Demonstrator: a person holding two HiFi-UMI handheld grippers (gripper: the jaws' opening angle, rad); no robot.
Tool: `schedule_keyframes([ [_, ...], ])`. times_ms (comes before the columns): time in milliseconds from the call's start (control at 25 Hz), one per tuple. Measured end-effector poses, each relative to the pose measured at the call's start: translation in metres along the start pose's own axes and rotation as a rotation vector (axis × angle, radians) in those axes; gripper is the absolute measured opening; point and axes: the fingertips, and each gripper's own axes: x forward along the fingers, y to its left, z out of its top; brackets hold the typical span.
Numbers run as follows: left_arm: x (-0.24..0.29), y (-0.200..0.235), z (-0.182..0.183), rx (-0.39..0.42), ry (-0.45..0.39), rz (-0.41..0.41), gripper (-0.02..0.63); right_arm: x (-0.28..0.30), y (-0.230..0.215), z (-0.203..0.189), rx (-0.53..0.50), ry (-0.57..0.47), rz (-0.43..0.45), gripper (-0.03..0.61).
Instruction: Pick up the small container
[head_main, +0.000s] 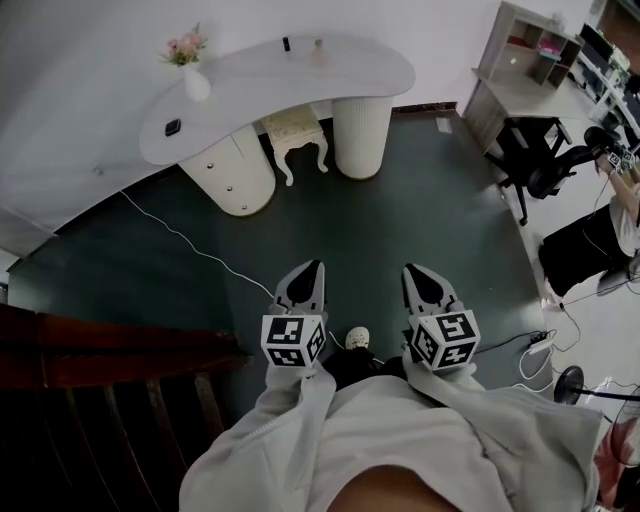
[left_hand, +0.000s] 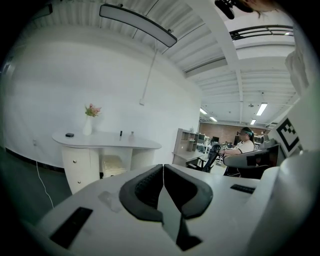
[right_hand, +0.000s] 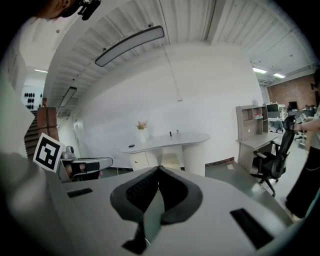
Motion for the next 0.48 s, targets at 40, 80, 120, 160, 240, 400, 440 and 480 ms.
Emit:
schedule_keyframes([
  [40, 0.003, 0.001, 0.0, 0.001, 0.001, -0.007, 0.018, 0.002, 0.0, -0.001, -0.001, 0.002, -0.004, 0.051],
  [80, 0.004, 0.001, -0.001, 0.0, 0.0, -0.013, 0.018, 0.003, -0.001, -0.002, 0.0, 0.005, -0.008, 0.051],
  [120, 0.005, 0.001, -0.003, -0.002, 0.0, -0.017, 0.018, 0.004, -0.001, -0.004, 0.001, 0.008, -0.013, 0.051],
  [160, 0.005, 0.002, -0.005, -0.004, 0.001, -0.019, 0.018, 0.004, -0.002, -0.006, 0.002, 0.011, -0.017, 0.051],
  [240, 0.004, 0.003, -0.008, -0.011, 0.007, -0.018, 0.018, 0.006, -0.003, -0.007, 0.005, 0.016, -0.023, 0.051],
  [400, 0.004, 0.007, -0.014, -0.024, 0.024, -0.011, 0.018, 0.009, -0.004, -0.006, 0.009, 0.021, -0.021, 0.051],
  [440, 0.004, 0.008, -0.015, -0.026, 0.026, -0.01, 0.018, 0.011, -0.004, -0.005, 0.009, 0.023, -0.02, 0.051],
  [480, 0.004, 0.009, -0.016, -0.027, 0.028, -0.008, 0.018, 0.013, -0.004, -0.005, 0.009, 0.025, -0.02, 0.051],
])
